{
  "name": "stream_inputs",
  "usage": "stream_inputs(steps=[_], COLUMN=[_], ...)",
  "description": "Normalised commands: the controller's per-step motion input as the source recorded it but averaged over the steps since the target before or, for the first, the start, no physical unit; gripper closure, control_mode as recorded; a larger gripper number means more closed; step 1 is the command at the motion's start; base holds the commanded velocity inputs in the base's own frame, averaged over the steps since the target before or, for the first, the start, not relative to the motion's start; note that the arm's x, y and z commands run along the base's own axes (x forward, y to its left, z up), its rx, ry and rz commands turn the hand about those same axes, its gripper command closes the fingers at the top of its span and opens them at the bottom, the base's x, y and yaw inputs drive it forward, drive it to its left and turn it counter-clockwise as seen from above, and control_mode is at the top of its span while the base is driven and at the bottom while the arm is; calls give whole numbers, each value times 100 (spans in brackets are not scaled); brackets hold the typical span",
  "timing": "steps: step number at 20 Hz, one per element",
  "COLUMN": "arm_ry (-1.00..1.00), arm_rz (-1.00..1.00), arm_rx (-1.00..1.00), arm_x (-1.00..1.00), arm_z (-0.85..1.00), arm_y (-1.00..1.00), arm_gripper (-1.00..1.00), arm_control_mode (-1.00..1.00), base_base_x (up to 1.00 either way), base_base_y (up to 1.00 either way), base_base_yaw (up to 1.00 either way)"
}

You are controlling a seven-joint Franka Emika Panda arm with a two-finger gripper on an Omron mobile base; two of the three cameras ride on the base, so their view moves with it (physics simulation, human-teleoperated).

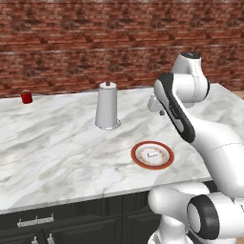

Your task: Pick up the marshmallow and place it in the cup of hot chocolate on the dining counter.

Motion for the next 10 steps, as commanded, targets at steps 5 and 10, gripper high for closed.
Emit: stream_inputs(steps=[5, 10], arm_ry=[3, 0], arm_rz=[0, 0], arm_rx=[-1, 0], arm_x=[-24, -73], arm_z=[-13, -6], arm_y=[3, 0], arm_gripper=[-100, -100], arm_control_mode=[-100, -100], base_base_x=[0, 0], base_base_y=[0, 0], base_base_yaw=[0, 0])
